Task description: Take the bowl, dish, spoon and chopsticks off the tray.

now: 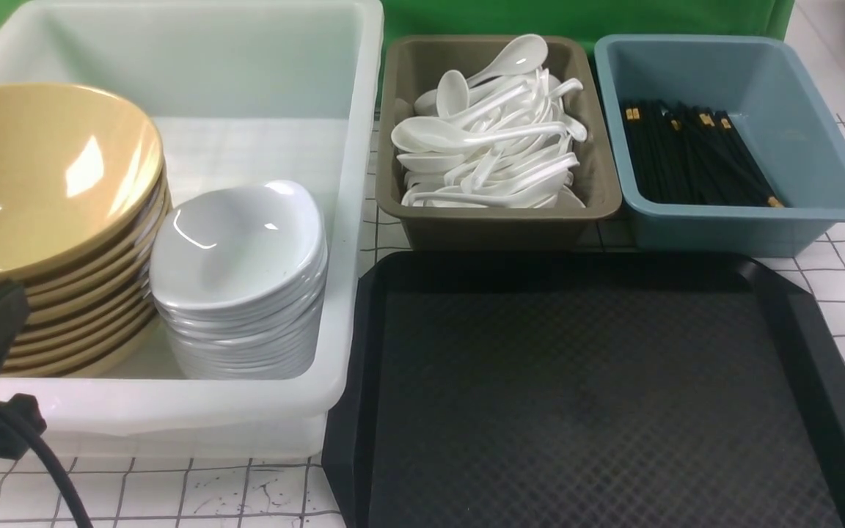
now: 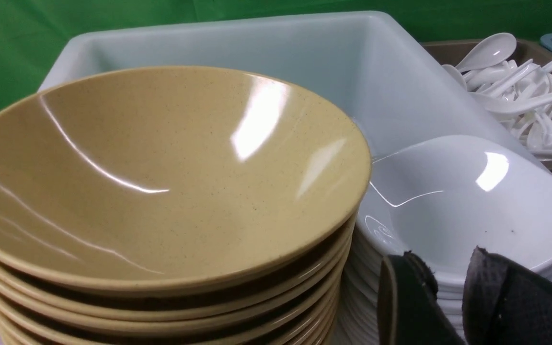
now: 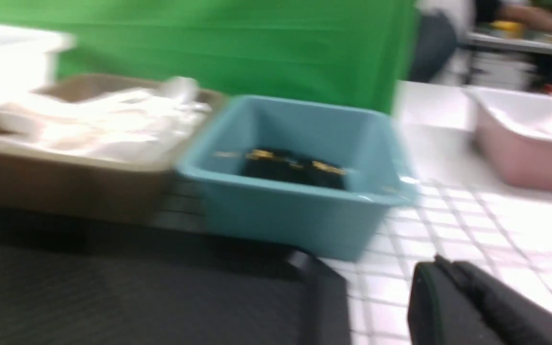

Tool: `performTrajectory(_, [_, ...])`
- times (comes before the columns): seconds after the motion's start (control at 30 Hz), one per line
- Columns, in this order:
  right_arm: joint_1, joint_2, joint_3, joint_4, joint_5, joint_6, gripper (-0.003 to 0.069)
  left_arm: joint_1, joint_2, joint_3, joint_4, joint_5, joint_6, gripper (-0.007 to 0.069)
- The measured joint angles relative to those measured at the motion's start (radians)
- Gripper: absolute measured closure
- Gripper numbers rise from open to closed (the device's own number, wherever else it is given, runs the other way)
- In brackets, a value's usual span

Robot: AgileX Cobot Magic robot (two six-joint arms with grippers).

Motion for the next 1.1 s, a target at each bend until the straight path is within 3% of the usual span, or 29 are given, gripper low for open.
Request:
performTrajectory(0.37, [0.031, 0.0, 0.006, 0.0, 0.208, 0.03, 0.0617, 0.0, 0.0, 0.003, 0.0, 0.002, -0.001, 0.0486])
performTrajectory(1.1, [0.047, 0.0, 0.006, 0.0, 0.213, 0.033, 0.0608, 0.0, -0.014, 0.02, 0.0, -0.009, -0.001, 0.0486])
